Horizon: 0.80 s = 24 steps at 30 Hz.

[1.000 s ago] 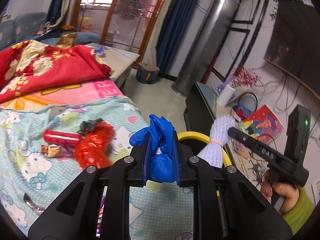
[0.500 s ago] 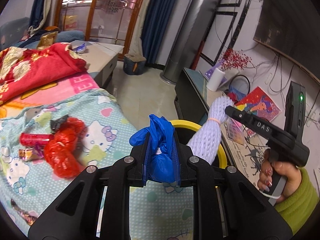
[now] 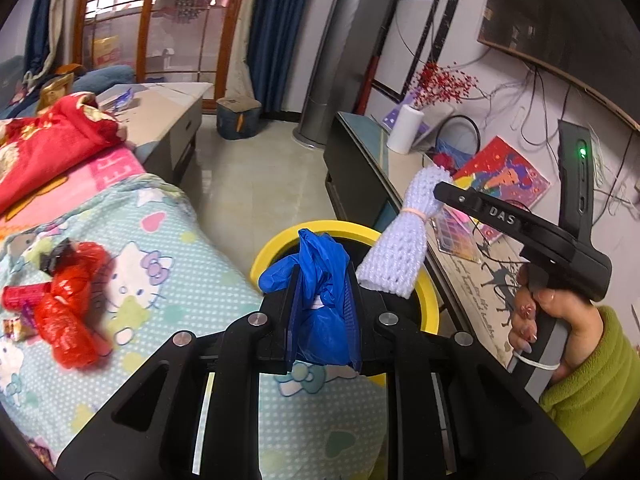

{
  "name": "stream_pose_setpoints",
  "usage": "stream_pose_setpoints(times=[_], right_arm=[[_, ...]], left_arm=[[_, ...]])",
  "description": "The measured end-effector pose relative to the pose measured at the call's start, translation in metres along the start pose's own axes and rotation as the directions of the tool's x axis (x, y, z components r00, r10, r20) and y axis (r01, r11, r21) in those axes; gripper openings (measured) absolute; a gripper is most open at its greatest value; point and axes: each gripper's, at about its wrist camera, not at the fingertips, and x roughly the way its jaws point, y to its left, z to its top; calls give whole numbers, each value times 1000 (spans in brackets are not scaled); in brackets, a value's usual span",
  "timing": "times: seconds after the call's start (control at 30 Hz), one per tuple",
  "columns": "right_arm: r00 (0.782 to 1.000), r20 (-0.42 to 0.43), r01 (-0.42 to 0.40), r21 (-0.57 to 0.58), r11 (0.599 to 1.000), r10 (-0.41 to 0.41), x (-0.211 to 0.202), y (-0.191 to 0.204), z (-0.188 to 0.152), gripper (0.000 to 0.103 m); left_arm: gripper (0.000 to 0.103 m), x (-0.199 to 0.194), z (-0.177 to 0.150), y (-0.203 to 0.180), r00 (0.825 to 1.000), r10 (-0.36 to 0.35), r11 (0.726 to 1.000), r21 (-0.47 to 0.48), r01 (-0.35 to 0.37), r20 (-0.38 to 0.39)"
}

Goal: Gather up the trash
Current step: 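Lift the glove and mesh and carry both tools over the trash bin, then open the right tool over the bin while the left tool opens, dropping both items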

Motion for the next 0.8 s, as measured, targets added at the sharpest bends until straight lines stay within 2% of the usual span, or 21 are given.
stream_pose_setpoints(times=[0.23, 0.5, 0.53, 0.6, 0.63, 0.7, 0.73, 0.77, 0.8], right_arm=[[999, -34, 26, -16, 1000, -26, 11, -12, -6, 19], [995, -101, 3, -11, 1000, -4, 24, -23, -12, 22], [994, -108, -1, -8, 1000, 0, 25, -24, -13, 24], [993, -118, -3, 8, 1000, 4, 26, -28, -14, 34], [993, -118, -2, 12, 1000, 3, 27, -29, -14, 35], [993, -120, 0, 23, 1000, 2, 27, -32, -15, 41], [993, -119, 1, 26, 1000, 2, 27, -32, -14, 43], [993, -116, 2, 31, 1000, 2, 26, -34, -15, 46], [994, -113, 5, 34, 999, -1, 25, -35, -14, 48]], left_arm=[[14, 19, -5, -14, 999, -27, 999, 28, 28, -36], [14, 40, -7, -23, 996, -52, 998, 33, 55, -75], [19, 43, -6, -23, 995, -55, 998, 35, 58, -80], [33, 47, -6, -25, 995, -55, 998, 37, 58, -87], [43, 48, -6, -25, 995, -49, 998, 36, 53, -88], [49, 50, -6, -24, 995, -54, 998, 26, 56, -89], [58, 49, -6, -23, 995, -53, 998, 23, 55, -89], [71, 49, -5, -23, 995, -49, 999, 21, 51, -89], [76, 48, -5, -21, 995, -45, 999, 18, 47, -84]])
